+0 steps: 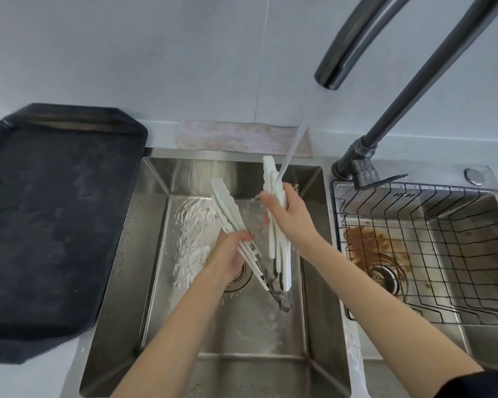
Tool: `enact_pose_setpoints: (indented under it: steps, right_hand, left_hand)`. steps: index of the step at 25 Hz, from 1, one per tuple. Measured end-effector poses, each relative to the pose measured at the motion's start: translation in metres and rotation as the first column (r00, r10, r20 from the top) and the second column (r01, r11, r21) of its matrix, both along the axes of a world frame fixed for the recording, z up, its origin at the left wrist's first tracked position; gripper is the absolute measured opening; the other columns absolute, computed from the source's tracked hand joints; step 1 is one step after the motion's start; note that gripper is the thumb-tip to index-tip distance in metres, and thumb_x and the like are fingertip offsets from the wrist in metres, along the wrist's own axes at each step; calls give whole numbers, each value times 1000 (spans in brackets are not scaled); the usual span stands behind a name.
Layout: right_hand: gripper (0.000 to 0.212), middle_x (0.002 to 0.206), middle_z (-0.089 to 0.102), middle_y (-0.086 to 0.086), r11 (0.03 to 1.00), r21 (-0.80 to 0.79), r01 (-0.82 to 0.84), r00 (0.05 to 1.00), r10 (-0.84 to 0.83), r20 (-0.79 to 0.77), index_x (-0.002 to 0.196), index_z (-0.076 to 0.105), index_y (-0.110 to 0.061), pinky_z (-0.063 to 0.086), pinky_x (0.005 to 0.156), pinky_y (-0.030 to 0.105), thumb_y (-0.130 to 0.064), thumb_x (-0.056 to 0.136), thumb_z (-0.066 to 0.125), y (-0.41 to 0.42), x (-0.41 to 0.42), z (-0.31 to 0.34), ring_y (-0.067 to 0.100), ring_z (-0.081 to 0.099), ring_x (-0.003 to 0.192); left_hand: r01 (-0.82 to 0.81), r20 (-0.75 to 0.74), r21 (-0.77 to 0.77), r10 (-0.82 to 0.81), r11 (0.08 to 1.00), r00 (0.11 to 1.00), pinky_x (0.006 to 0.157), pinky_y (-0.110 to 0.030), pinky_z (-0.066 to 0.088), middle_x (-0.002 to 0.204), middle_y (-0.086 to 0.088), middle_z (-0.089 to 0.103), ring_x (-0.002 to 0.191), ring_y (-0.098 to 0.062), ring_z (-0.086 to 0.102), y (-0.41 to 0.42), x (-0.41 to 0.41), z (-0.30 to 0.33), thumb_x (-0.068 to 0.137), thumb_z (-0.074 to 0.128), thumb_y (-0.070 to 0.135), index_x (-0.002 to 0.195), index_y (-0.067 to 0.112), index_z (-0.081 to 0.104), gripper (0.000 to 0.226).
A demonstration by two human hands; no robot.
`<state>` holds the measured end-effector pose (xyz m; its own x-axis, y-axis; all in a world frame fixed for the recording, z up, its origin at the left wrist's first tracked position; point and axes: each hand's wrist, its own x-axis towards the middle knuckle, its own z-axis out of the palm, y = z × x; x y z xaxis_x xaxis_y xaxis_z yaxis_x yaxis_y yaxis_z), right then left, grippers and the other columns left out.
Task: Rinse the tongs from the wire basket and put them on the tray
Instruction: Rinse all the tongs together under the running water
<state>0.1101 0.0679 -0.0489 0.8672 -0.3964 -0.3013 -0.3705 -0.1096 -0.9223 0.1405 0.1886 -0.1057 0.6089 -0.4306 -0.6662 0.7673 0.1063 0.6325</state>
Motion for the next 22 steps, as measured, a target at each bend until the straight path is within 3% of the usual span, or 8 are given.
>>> enact_pose_setpoints:
  steps: [4,7,9,12,16,22]
  right_hand:
    - [18,69,61,-5,997,-78,-10,1000,12,16,100,48,-18,50,71,26,-34,91,52,3,-12,-5,-3,58,56]
    - [18,65,57,-6,994,-106,21,999,-16,48,99,49,-16,51,67,29,-32,91,52,1,-22,-4,-2,57,51]
    - [11,60,55,-6,993,-101,55,995,-47,82,94,50,-19,49,61,26,-29,91,53,-3,-27,1,1,54,48]
    - [4,64,51,-4,982,106,157,980,-168,110,89,49,-24,47,52,20,-27,92,51,-12,-33,9,1,52,47]
    - [10,56,45,-5,800,486,352,914,-406,6,92,51,-19,43,49,22,-29,93,50,-25,-37,10,4,47,41]
    - [14,50,43,-6,600,661,451,847,-521,-105,92,55,-18,42,39,16,-31,93,49,-29,-39,9,3,43,36]
  left_hand:
    - [16,1,6,-16,1000,1000,96,-43,44,94,-14,56,98,-28,56,3,1,-7,77,46,-16,120,4,46,48]
    - [47,-19,3,-47,999,999,79,-39,51,88,-5,59,87,-21,60,1,0,2,86,51,-6,116,11,46,35]
    - [29,-1,-19,-29,999,1000,83,-44,52,91,-4,62,88,-20,62,-2,-1,10,89,56,9,114,15,51,25]
    - [15,106,-49,-10,999,994,85,-41,54,84,-3,63,81,-18,66,-10,3,26,88,58,21,100,17,57,12]
    - [71,215,-59,-56,996,975,70,-29,58,82,-2,64,68,-10,69,-27,11,45,90,54,27,96,22,56,9]
    - [191,320,-24,-173,981,932,59,-25,58,80,-1,63,61,-8,68,-33,17,54,91,48,37,94,27,56,14]
